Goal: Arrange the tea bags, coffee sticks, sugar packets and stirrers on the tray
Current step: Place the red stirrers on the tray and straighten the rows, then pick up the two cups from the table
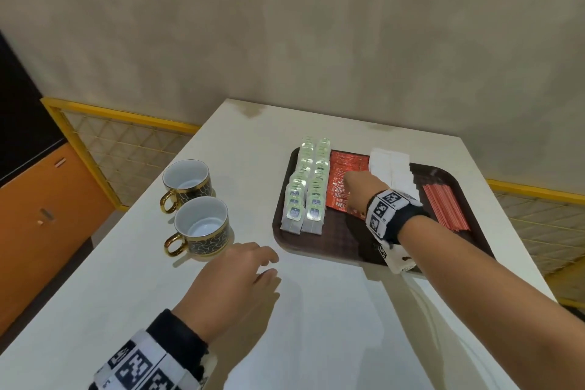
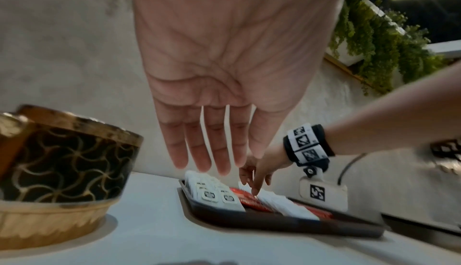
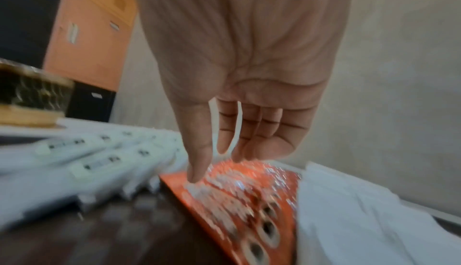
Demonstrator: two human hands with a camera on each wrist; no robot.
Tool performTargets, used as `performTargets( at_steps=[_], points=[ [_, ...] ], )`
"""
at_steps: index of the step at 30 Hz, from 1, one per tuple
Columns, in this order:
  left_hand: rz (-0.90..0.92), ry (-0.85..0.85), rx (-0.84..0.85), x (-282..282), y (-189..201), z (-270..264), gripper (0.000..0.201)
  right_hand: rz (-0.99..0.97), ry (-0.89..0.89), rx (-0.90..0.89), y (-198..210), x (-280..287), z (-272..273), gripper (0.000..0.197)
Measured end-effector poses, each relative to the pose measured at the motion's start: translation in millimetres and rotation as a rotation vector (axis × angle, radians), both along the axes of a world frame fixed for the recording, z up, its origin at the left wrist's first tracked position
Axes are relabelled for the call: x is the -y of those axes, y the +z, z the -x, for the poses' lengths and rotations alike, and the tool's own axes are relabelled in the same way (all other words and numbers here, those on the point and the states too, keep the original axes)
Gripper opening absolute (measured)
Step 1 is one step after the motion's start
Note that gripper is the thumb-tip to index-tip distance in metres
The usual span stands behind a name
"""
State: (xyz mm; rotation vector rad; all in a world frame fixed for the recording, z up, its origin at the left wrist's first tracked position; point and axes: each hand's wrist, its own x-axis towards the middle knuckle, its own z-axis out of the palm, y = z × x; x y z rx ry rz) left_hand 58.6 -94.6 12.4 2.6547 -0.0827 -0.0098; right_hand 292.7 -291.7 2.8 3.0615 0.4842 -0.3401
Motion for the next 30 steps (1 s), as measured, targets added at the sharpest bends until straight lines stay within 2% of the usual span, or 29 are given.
performTargets(
  at_steps=[3, 5, 7, 9, 12, 15, 17, 20, 22, 24, 27, 30],
  points=[
    [0.106, 0.089, 0.038, -27, 13, 13, 0.024, -0.284, 0.065, 0.034, 16, -11, 27, 0.015],
    [0.159, 0.187, 0.118, -56, 21, 18, 0.018, -0.491, 0.120, -0.038, 25, -30, 68, 0.012],
    [0.181, 0.322, 0.198, -91, 28, 17, 0.019, -0.730, 0.137, -0.307, 23, -55, 119, 0.011],
    [0.138, 0.457, 0.209, -125, 29, 10, 0.021, -0.885, 0.131, -0.622, 11, -85, 162, 0.022],
    [0.016, 0.544, 0.045, -165, 18, -8, 0.039, -1.017, 0.077, -0.869, -14, -130, 196, 0.048],
    [0.024, 0.499, -0.152, -182, 7, -28, 0.054, -1.140, -0.015, -1.021, -26, -169, 206, 0.063],
    [0.092, 0.452, -0.210, -187, 1, -40, 0.057, -1.160, -0.090, -1.105, -30, -187, 206, 0.054],
    [0.182, 0.411, -0.279, -192, -11, -56, 0.047, -1.292, -0.229, -1.215, -32, -203, 204, 0.028],
    [0.207, 0.399, -0.302, -196, -20, -66, 0.033, -1.421, -0.335, -1.255, -33, -208, 202, 0.018],
    [0.268, 0.402, -0.293, -197, -27, -76, 0.027, -1.483, -0.435, -1.215, -33, -210, 200, 0.023],
    [0.350, 0.370, -0.249, -196, -37, -85, 0.022, -1.519, -0.571, -1.042, -34, -213, 191, 0.029],
    [0.414, 0.320, -0.229, -194, -42, -96, 0.022, -1.537, -0.681, -0.903, -32, -214, 173, 0.028]
  ],
)
